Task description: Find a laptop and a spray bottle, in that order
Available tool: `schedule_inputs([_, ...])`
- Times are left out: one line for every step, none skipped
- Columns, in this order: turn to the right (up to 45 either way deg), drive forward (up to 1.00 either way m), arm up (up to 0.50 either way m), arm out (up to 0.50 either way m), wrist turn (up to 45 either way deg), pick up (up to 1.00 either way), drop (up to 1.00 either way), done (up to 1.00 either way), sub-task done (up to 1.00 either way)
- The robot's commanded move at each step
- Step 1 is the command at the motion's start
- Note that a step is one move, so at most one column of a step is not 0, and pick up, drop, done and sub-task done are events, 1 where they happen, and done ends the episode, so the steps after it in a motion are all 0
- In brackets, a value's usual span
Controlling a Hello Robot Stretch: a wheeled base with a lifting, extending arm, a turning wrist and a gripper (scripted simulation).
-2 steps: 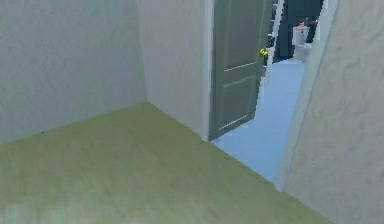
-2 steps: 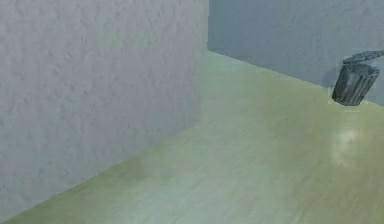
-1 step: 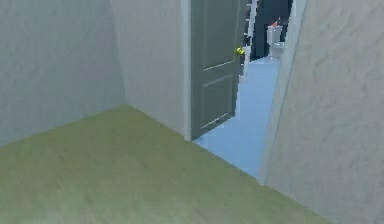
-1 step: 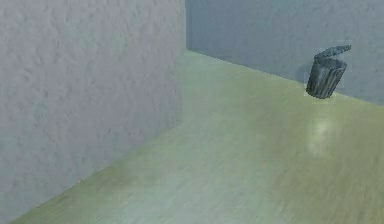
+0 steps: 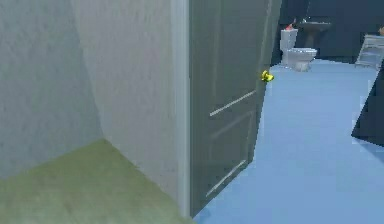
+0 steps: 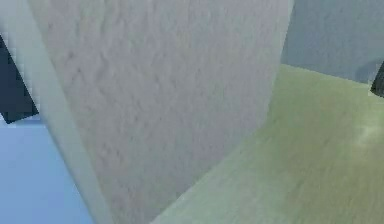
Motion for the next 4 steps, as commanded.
schedule_inputs([45.0, 0.00, 0.00, 0.00, 0.0, 0.00, 0.00, 0.00, 0.00])
schedule_inputs([24.0, 0.00, 0.00, 0.00, 0.0, 0.00, 0.00, 0.00, 0.00])
schedule_inputs([0.0, 0.05, 0.00, 0.00, 0.0, 0.00, 0.00, 0.00, 0.00])
schedule_inputs([-42.0, 0.00, 0.00, 0.00, 0.0, 0.00, 0.00, 0.00, 0.00])
